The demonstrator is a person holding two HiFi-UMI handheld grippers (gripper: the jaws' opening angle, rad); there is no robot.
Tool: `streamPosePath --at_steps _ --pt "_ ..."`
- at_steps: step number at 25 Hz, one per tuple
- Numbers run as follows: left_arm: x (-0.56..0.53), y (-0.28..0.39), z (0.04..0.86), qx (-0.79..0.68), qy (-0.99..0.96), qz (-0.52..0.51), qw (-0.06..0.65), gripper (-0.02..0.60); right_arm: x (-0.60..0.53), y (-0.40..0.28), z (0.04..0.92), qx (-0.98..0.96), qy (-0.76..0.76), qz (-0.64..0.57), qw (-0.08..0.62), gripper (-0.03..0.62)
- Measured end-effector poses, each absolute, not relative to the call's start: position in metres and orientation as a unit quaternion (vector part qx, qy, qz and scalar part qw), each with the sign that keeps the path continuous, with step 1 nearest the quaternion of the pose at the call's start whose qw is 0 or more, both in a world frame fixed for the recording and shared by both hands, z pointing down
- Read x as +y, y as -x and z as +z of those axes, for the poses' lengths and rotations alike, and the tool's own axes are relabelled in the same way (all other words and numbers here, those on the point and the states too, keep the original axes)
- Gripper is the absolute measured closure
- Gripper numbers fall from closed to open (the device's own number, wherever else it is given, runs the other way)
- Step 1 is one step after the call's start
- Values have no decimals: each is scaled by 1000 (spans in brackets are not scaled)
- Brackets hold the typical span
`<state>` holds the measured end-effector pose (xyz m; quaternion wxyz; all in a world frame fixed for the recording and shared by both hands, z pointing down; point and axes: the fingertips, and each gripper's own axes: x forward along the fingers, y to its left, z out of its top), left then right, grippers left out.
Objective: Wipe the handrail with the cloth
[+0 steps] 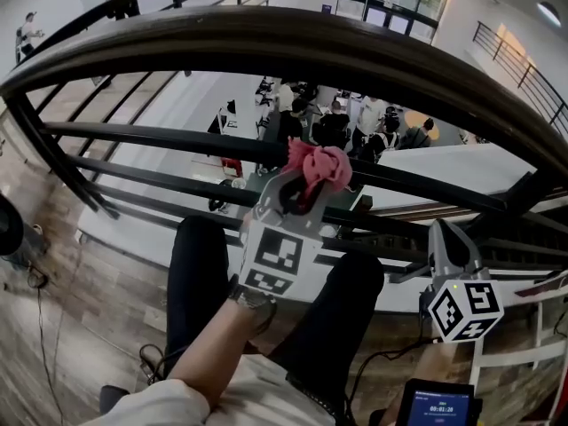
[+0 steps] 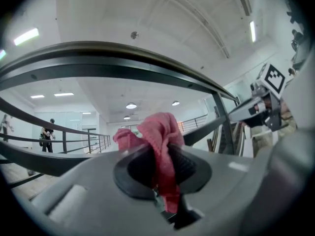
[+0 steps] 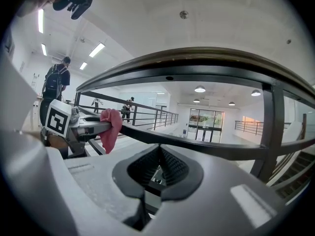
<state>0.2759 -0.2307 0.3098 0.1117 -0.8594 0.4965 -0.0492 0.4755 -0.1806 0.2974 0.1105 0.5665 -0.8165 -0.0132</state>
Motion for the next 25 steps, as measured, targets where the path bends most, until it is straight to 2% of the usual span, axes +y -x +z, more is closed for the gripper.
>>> streamPosePath --at_steps 13,25 --pt "-230 -235 310 503 856 -45 109 511 -172 -450 303 -808 -576 -8 120 591" --pt "-233 -230 314 492 863 -53 104 511 -169 -418 305 -819 -559 -30 128 591"
